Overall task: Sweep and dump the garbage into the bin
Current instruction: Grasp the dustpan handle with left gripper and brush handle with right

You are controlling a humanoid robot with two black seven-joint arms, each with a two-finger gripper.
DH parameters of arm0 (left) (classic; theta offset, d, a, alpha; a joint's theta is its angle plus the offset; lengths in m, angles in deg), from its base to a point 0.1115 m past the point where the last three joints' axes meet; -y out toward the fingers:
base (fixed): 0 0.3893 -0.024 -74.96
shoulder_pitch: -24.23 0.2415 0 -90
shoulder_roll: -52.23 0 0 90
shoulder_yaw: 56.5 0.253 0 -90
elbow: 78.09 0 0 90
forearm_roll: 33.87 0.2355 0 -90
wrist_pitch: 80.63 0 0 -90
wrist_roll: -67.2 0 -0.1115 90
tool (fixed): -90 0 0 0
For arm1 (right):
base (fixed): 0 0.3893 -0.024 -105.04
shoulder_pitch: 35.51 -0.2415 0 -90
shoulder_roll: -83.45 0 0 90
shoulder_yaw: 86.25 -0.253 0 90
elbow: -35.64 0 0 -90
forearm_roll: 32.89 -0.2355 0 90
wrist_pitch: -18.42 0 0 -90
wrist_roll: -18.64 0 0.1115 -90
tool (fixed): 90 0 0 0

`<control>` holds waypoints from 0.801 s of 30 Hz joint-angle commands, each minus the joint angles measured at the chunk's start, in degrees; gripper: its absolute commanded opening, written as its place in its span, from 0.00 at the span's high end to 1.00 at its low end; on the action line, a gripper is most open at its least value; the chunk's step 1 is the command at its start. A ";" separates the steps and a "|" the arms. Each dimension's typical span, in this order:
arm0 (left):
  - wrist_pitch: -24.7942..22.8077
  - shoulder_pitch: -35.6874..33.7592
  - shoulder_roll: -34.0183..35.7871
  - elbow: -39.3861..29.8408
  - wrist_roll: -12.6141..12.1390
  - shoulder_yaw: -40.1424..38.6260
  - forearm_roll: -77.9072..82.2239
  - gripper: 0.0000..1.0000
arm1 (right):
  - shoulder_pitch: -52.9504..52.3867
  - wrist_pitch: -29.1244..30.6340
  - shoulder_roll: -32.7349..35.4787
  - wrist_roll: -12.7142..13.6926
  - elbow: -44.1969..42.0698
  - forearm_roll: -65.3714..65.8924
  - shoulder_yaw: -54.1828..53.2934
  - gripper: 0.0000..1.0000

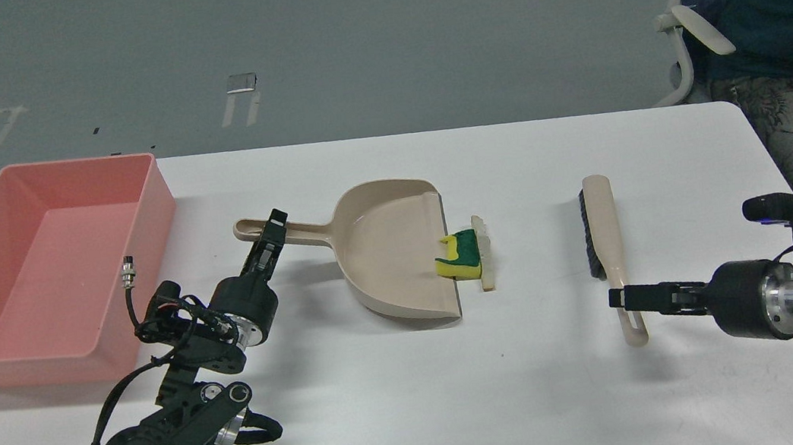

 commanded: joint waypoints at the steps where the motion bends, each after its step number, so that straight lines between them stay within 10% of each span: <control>1: -0.07 -0.19 0.03 -0.11 -0.09 0.01 -0.01 1.00 | 0.00 0.00 0.06 0.00 -0.10 0.00 0.02 0.11; 24: 0.11 -0.10 -0.24 -0.47 -0.09 -0.08 -0.27 1.00 | 0.09 -0.09 0.15 0.00 1.13 0.00 -0.25 0.12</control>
